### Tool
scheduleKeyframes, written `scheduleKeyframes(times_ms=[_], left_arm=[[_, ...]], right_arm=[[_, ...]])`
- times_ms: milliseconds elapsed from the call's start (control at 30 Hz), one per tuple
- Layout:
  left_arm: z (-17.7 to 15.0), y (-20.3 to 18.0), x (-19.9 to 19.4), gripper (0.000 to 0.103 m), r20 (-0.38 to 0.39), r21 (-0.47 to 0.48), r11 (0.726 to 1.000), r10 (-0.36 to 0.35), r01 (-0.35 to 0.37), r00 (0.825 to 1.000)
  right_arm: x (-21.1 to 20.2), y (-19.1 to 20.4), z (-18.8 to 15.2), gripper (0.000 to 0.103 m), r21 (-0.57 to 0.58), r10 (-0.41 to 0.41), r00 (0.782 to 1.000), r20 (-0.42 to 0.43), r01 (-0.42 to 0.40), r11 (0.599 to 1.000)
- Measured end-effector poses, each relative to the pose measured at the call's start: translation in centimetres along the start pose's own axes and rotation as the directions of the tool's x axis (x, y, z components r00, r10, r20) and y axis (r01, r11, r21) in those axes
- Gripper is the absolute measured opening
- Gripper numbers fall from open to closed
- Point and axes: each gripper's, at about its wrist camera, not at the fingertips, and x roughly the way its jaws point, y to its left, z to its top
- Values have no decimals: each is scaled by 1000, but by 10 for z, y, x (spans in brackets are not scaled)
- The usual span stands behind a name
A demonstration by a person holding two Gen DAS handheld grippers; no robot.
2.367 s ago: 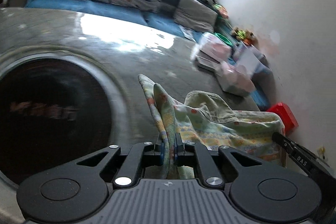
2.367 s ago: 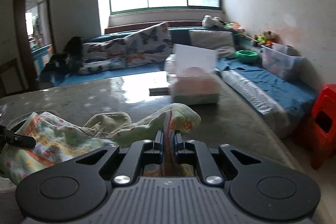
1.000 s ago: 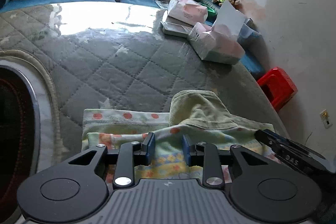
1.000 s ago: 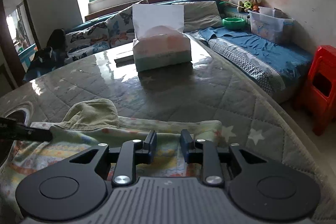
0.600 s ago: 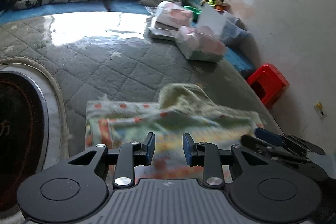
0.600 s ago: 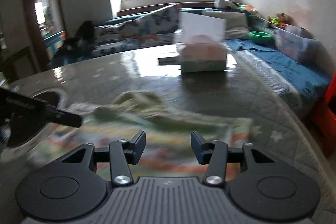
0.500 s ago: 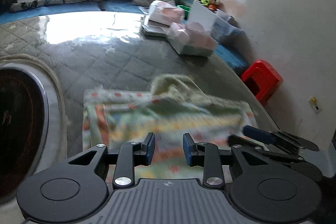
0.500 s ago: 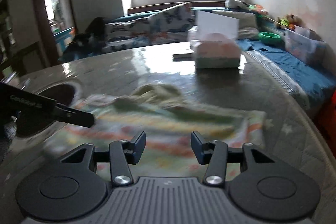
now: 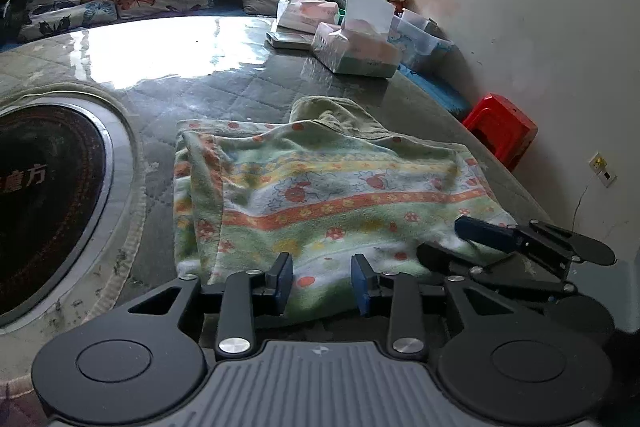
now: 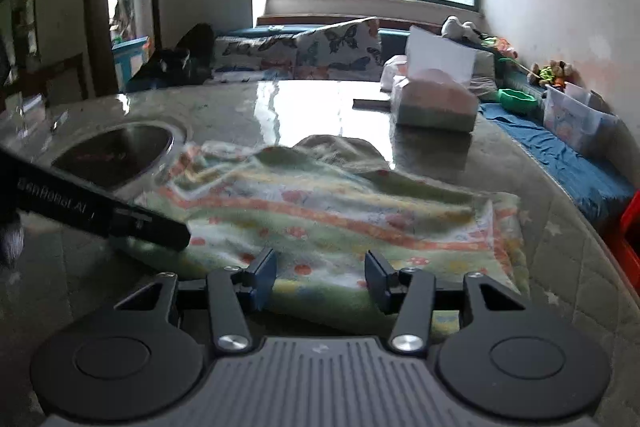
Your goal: Fold clothes
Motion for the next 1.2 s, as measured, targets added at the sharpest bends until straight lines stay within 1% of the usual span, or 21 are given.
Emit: scheduleKeyframes(times_ms=[33, 133, 200, 233, 267, 300, 333, 367, 400, 433, 500, 533, 567, 600, 667, 733, 833, 1033, 1200], left_arm=[[-1, 1, -2, 45, 2, -2, 1000, 1, -1, 1000], [-3, 3, -8, 46, 8, -10, 1000, 3, -3, 1000], [-5, 3, -12, 51, 11, -10, 1000, 10, -10, 1000], [-6, 3, -14, 58, 13, -7, 1000, 17, -17, 1000], [-7, 2, -16, 61, 18, 0, 1000, 23, -23, 1000], [-8, 2, -18, 62, 21, 2, 1000, 24, -24, 999], [-10, 3, -21, 66, 23, 4, 1000, 24, -24, 999], [-11, 3, -23, 74, 25, 4, 1000, 30, -30, 999], [-12, 3, -25, 80, 27, 3, 999, 37, -37, 999], [-14, 4, -27, 84, 29, 8, 999, 45, -45, 999], [-18, 5, -30, 86, 29, 15, 998, 57, -57, 998], [-19, 6, -31, 88, 25, 14, 998, 59, -60, 998], [-20, 7, -33, 92, 25, 12, 998, 65, -65, 998], [-21, 8, -34, 93, 25, 11, 997, 72, -72, 997], [-23, 10, -37, 96, 28, 8, 997, 80, -80, 996], [-26, 10, -40, 98, 32, 8, 996, 83, -83, 996], [-29, 10, -45, 103, 40, 9, 996, 88, -88, 995], [-36, 13, -49, 103, 31, -6, 995, 97, -97, 995], [-42, 13, -49, 103, 18, -13, 993, 115, -114, 993]], right_arm=[[-1, 0, -1, 55, 6, -7, 1000, 1, 7, 1000], [-1, -1, -5, 56, 24, -20, 1000, -7, 21, 1000], [0, 0, -6, 60, 23, -24, 1000, -14, 25, 999], [-1, 0, -5, 62, 26, -28, 1000, -10, 28, 999], [-2, 1, -4, 66, 29, -31, 1000, -7, 31, 999], [-3, 1, -3, 68, 32, -34, 999, -3, 34, 999], [-4, 2, -3, 70, 35, -36, 999, 0, 36, 999], [-5, 2, -2, 76, 36, -39, 999, 3, 39, 999], [-7, 3, -3, 84, 36, -45, 999, 7, 45, 998], [-8, 4, -3, 86, 38, -51, 999, 10, 50, 998], [-11, 5, -4, 89, 50, -58, 998, 14, 58, 997], [-13, 4, -5, 91, 61, -62, 998, 13, 62, 996], [-14, 4, -5, 96, 71, -67, 998, 12, 66, 995], [-16, 4, -6, 98, 82, -72, 997, 13, 71, 994], [-18, 2, -6, 99, 103, -74, 997, 12, 73, 992], [-20, 1, -8, 103, 115, -78, 997, 9, 77, 990], [-22, 2, -10, 103, 125, -94, 996, 5, 93, 988], [-24, 4, -15, 103, 163, -122, 992, -21, 124, 979], [-30, 0, -19, 103, 241, -136, 990, -36, 141, 960]])
